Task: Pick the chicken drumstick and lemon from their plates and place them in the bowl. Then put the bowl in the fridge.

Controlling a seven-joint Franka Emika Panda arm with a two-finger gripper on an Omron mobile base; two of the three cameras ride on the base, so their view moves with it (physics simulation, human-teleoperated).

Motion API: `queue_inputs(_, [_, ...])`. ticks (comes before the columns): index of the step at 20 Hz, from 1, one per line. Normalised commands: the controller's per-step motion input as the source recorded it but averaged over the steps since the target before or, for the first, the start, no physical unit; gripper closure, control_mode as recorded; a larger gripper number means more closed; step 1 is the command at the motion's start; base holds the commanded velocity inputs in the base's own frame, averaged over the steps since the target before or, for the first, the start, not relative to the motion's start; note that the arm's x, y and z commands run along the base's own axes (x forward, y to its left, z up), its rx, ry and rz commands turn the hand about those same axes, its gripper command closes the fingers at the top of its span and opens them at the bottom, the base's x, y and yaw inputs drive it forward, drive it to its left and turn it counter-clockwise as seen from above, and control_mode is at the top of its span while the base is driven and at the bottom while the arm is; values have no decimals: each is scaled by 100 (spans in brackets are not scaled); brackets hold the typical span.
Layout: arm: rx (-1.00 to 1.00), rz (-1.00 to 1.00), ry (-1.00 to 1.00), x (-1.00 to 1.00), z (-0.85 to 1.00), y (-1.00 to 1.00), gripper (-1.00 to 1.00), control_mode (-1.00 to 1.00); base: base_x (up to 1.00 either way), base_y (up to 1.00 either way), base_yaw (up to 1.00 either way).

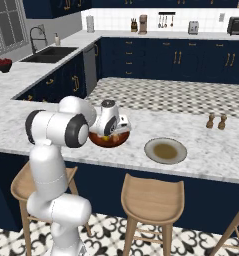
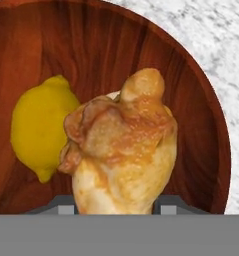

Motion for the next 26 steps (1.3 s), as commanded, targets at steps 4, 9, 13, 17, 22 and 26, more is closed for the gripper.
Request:
queue_inputs(4, [1,-2,0,0,0,0,-100,-100,0,0,0])
queue_inputs(9, [4,0,0,-7,32,13,-100,-100,0,0,0])
queue_inputs(13, [0,0,-4,-82,37,69,-100,-100,0,0,0])
queue_inputs(17, [-4,2,0,-74,9,89,-100,-100,0,0,0])
queue_inputs(22, [-10,1,1,-21,1,77,-100,-100,0,0,0])
queue_inputs(26, [-9,0,6,24,0,23,-100,-100,0,0,0])
